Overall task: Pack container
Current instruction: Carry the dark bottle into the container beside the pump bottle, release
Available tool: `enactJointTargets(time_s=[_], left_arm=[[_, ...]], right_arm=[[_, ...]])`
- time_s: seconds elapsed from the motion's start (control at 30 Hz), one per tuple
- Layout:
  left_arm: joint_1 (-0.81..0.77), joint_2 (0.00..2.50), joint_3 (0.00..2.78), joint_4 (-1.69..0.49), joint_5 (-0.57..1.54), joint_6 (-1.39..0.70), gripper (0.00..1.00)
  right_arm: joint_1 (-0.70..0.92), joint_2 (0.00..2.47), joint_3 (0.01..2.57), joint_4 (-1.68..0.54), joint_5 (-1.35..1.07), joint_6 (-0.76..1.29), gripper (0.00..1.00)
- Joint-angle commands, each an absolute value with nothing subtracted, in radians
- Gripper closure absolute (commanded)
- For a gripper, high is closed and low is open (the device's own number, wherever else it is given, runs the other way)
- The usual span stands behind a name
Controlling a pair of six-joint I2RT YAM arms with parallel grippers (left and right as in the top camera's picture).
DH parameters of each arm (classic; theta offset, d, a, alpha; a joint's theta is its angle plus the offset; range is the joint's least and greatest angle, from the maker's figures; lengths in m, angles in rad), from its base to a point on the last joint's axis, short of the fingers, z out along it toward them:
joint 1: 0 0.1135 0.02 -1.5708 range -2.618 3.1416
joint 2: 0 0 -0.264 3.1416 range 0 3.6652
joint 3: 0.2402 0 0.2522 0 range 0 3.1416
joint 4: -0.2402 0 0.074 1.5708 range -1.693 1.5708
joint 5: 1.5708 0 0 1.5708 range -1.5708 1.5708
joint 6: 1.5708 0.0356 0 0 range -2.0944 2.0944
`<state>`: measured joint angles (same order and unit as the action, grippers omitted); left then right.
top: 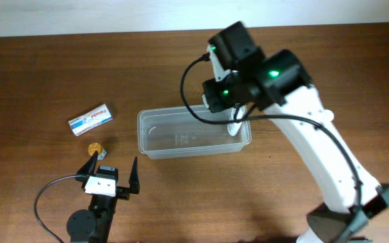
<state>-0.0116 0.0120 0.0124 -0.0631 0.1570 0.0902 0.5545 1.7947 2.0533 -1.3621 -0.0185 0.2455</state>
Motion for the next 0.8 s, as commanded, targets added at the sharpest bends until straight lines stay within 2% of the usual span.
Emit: enactJointTargets(time_s=[0.0,0.4,0.77], left_arm=[[-0.006,0.005,0.009,-0.065,0.154,0.107,0.01],[-0.006,0.005,0.009,-0.065,0.154,0.107,0.01],[-0.006,0.005,0.009,-0.065,0.154,0.107,0.01]], right_arm=[[0.57,1.865,2.062,-1.362,0.062,0.328,0.82],[0.569,2.078,2.062,-1.391,0.118,0.41,0.82],[0.569,2.135,2.035,-1.391,0.157,0.455,0.82]])
